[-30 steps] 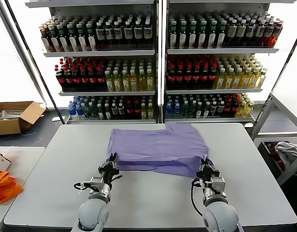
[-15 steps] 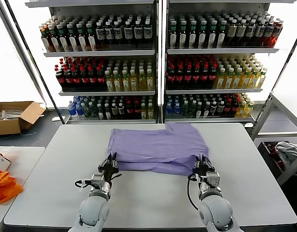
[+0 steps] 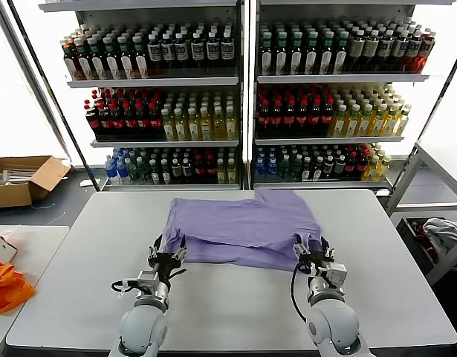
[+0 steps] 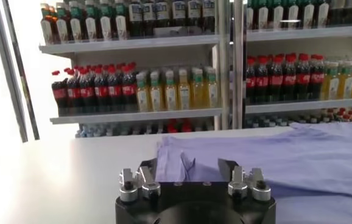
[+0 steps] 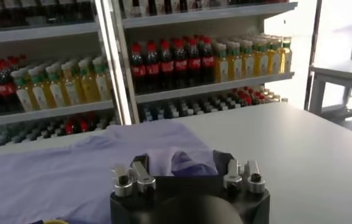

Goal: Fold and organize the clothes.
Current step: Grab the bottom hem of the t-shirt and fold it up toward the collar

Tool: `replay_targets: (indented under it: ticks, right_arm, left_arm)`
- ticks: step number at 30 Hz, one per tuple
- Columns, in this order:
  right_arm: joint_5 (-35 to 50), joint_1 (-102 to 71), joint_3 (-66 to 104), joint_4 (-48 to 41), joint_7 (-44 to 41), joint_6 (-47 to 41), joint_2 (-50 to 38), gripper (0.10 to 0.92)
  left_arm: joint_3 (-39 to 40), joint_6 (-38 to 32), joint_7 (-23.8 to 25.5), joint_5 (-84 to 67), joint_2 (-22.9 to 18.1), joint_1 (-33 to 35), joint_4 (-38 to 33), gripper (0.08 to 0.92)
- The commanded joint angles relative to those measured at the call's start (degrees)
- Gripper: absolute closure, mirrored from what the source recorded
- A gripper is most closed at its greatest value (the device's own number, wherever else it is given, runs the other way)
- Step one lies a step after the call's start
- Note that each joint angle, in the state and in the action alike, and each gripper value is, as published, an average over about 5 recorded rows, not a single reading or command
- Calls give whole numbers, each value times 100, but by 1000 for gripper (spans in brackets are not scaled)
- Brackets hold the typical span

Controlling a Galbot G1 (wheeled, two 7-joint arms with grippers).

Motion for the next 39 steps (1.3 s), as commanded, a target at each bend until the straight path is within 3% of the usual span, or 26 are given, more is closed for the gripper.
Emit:
replay_targets:
  ticks: [1,11,17,23,30,39]
  right_arm:
    - [500,12,63,111,218,163,-15,204]
    - [961,185,48,581,445,276,-31,202]
    - [978,477,-90,72,807,-835,11,203]
    - [2729,461,175,-153,1305,-1325,85,203]
    - [3740,559,338,-233,1434,-1259,285,203]
    - [2501,122,278,423,1118,-1255,-12,203]
  left_arm:
    - [-21,89,-13,107,-59,208,-153,181]
    - [-73,87,3,88,-48,362,-339,177]
    - [-7,102,13,104,-102,387,-394,177]
    - [-20,96,24,104,-70,469,-422,177]
    - [10,139,23,124,-65,486,-439,177]
    - [-45,154,19,92,14,516,-505,177]
